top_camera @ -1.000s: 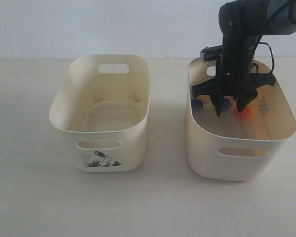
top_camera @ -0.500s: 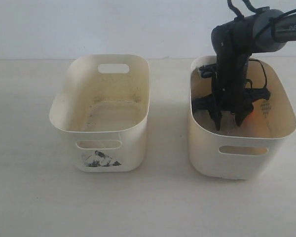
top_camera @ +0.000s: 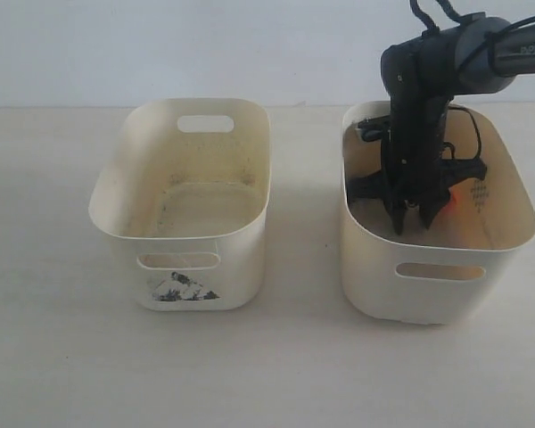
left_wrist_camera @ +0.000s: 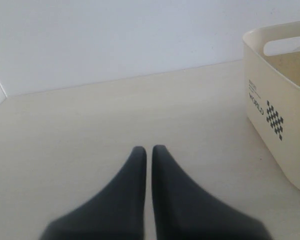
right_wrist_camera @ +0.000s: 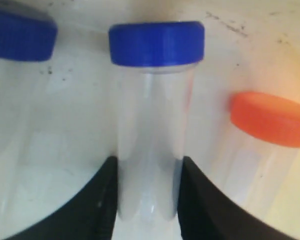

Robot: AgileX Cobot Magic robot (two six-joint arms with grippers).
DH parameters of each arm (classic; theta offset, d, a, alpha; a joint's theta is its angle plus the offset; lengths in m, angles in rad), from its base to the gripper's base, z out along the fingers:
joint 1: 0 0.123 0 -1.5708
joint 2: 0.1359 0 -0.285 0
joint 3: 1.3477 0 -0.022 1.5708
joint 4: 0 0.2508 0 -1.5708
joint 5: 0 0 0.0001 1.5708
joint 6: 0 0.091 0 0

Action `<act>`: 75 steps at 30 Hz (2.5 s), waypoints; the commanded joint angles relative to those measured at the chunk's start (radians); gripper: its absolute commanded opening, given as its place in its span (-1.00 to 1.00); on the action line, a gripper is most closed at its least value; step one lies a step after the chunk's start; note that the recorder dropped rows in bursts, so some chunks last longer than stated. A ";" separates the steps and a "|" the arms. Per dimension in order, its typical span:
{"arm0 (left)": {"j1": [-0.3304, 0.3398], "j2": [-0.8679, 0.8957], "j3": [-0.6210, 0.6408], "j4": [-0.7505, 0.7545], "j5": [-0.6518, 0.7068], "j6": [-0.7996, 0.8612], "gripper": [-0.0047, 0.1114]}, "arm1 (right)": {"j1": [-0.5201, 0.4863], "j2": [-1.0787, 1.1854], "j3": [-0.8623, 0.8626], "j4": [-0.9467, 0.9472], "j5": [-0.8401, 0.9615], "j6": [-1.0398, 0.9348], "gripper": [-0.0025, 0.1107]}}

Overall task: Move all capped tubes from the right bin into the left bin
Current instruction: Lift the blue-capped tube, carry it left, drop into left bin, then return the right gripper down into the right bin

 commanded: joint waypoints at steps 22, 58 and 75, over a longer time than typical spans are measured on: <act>0.001 -0.003 -0.004 -0.001 -0.008 -0.012 -0.84 | 0.061 -0.407 0.005 1.014 -0.035 -0.812 -0.96; 0.001 -0.003 -0.004 -0.001 -0.008 -0.012 -0.84 | 0.182 -0.470 0.006 0.011 -0.039 -0.050 -0.96; 0.001 -0.003 -0.004 -0.001 -0.008 -0.012 -0.84 | -0.042 -0.260 0.008 0.356 0.120 -0.157 -0.96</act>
